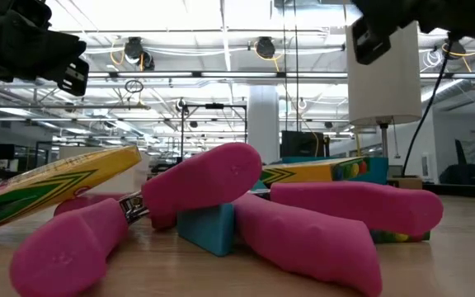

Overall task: Pick & Place School Supplies
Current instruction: Put the crayon box into the blue bin

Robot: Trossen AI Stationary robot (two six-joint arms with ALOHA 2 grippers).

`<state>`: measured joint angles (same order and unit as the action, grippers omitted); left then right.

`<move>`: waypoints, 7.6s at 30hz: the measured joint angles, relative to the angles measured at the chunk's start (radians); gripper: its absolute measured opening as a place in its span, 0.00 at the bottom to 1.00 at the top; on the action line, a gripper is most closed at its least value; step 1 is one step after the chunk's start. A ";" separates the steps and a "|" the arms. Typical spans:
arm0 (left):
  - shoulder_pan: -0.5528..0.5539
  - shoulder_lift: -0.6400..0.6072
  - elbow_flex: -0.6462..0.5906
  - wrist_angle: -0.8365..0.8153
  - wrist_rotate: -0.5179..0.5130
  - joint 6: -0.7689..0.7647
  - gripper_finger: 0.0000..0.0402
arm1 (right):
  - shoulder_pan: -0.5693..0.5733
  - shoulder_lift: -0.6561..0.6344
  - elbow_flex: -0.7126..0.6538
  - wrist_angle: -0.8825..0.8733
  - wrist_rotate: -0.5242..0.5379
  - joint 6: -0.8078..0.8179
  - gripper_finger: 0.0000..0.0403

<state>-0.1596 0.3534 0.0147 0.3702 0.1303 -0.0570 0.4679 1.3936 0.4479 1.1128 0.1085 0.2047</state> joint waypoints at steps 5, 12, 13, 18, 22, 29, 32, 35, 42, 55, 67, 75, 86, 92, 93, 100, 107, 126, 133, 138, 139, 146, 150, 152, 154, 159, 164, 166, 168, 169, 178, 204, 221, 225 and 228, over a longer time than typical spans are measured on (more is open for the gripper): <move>0.000 0.000 0.000 0.000 0.000 0.000 0.12 | -0.001 0.067 0.133 -0.165 0.000 0.021 0.48; 0.000 0.000 0.000 0.000 0.000 0.000 0.12 | 0.009 0.083 0.397 -0.718 0.129 0.057 0.51; 0.000 0.000 0.000 0.000 0.000 0.000 0.12 | 0.013 0.083 0.433 -0.802 0.151 0.073 0.52; 0.000 0.000 0.000 0.000 0.000 0.000 0.12 | 0.033 0.083 0.542 -1.033 0.217 0.150 0.56; 0.000 0.000 0.000 0.000 0.000 0.000 0.12 | 0.041 0.083 0.562 -1.047 0.232 0.151 0.57; 0.000 0.000 0.000 0.000 0.000 0.000 0.12 | 0.036 0.122 0.563 -0.969 0.231 0.131 0.56; 0.000 0.000 0.000 0.000 0.000 0.000 0.12 | 0.032 0.162 0.579 -0.938 0.229 0.122 0.56; 0.000 0.000 0.000 0.000 0.000 0.000 0.12 | 0.031 0.210 0.624 -0.966 0.228 0.126 0.56; 0.000 0.000 0.000 0.000 0.000 0.000 0.12 | 0.052 0.351 0.897 -1.383 0.233 0.222 0.59; 0.000 0.000 0.000 0.000 0.000 0.000 0.12 | 0.042 0.550 1.118 -1.787 0.172 0.539 0.59; 0.000 0.000 0.000 0.000 0.000 0.000 0.12 | 0.016 0.585 1.116 -1.796 0.122 0.681 0.59; 0.000 0.000 0.000 0.001 0.000 0.000 0.12 | 0.018 0.606 1.116 -1.755 0.104 0.690 0.59; 0.000 0.000 0.000 0.001 0.000 0.000 0.12 | 0.018 0.689 1.117 -1.702 0.054 0.644 0.58; 0.000 0.000 0.000 0.001 0.000 0.000 0.12 | 0.016 0.690 1.117 -1.709 0.052 0.646 0.58; 0.000 0.000 0.000 0.001 0.000 0.000 0.12 | 0.016 0.690 1.117 -1.712 0.051 0.646 0.58; 0.000 0.000 0.000 0.001 0.000 0.000 0.12 | 0.016 0.692 1.117 -1.726 0.050 0.645 0.56; 0.000 0.000 0.000 0.001 0.000 0.000 0.12 | 0.016 0.692 1.117 -1.720 0.047 0.622 0.45; 0.000 0.000 0.000 0.000 0.000 0.000 0.12 | 0.016 0.663 1.113 -1.703 0.007 0.613 0.44; 0.000 0.000 0.000 0.001 0.000 0.000 0.12 | 0.016 0.662 1.113 -1.663 0.018 0.566 0.47; 0.000 0.000 0.000 0.001 0.000 0.000 0.12 | 0.011 0.662 1.113 -1.655 0.016 0.560 0.47; 0.000 0.000 0.000 0.000 0.000 0.000 0.12 | 0.010 0.662 1.114 -1.655 0.017 0.560 0.47; 0.000 0.000 0.000 0.000 0.000 0.000 0.12 | 0.007 0.659 1.094 -1.631 0.018 0.531 0.48; 0.000 0.000 0.000 0.000 0.000 0.000 0.12 | 0.003 0.657 1.059 -1.595 0.018 0.531 0.51; 0.000 0.000 0.000 0.000 0.000 0.000 0.12 | 0.002 0.657 1.042 -1.571 0.018 0.529 0.53; 0.000 0.000 0.000 0.000 0.000 0.000 0.12 | 0.001 0.656 1.033 -1.557 0.014 0.519 0.55; 0.000 0.000 0.000 0.000 0.000 0.000 0.12 | -0.006 0.656 1.030 -1.546 -0.031 0.516 0.56; 0.000 0.000 0.000 0.001 0.000 0.000 0.12 | -0.014 0.657 1.029 -1.541 -0.044 0.516 0.55; 0.000 0.000 0.000 0.000 0.000 0.000 0.12 | -0.019 0.657 1.029 -1.537 -0.063 0.516 0.56; 0.000 0.000 0.000 0.000 0.000 0.000 0.12 | -0.024 0.658 1.029 -1.536 -0.080 0.515 0.57; 0.000 0.000 0.000 0.000 0.000 0.000 0.12 | -0.025 0.658 1.029 -1.536 -0.087 0.512 0.57; 0.000 0.000 0.000 0.000 0.000 0.000 0.12 | -0.048 0.620 1.027 -1.567 -0.096 0.466 0.64; 0.000 0.000 0.000 0.000 0.000 0.000 0.12 | -0.077 0.590 1.019 -1.580 -0.002 0.268 0.64; 0.000 0.000 0.000 0.000 0.000 0.000 0.12 | -0.108 0.586 0.934 -1.539 -0.032 0.255 0.61; 0.000 0.000 0.000 0.000 0.000 0.000 0.12 | -0.108 0.586 0.933 -1.546 -0.034 0.255 0.53; 0.000 0.000 0.000 0.000 0.000 0.000 0.12 | -0.108 0.586 0.933 -1.555 -0.035 0.254 0.46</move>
<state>-0.1593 0.3534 0.0151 0.3706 0.1299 -0.0567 0.3603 1.9797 1.3808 -0.4422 0.0734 0.4591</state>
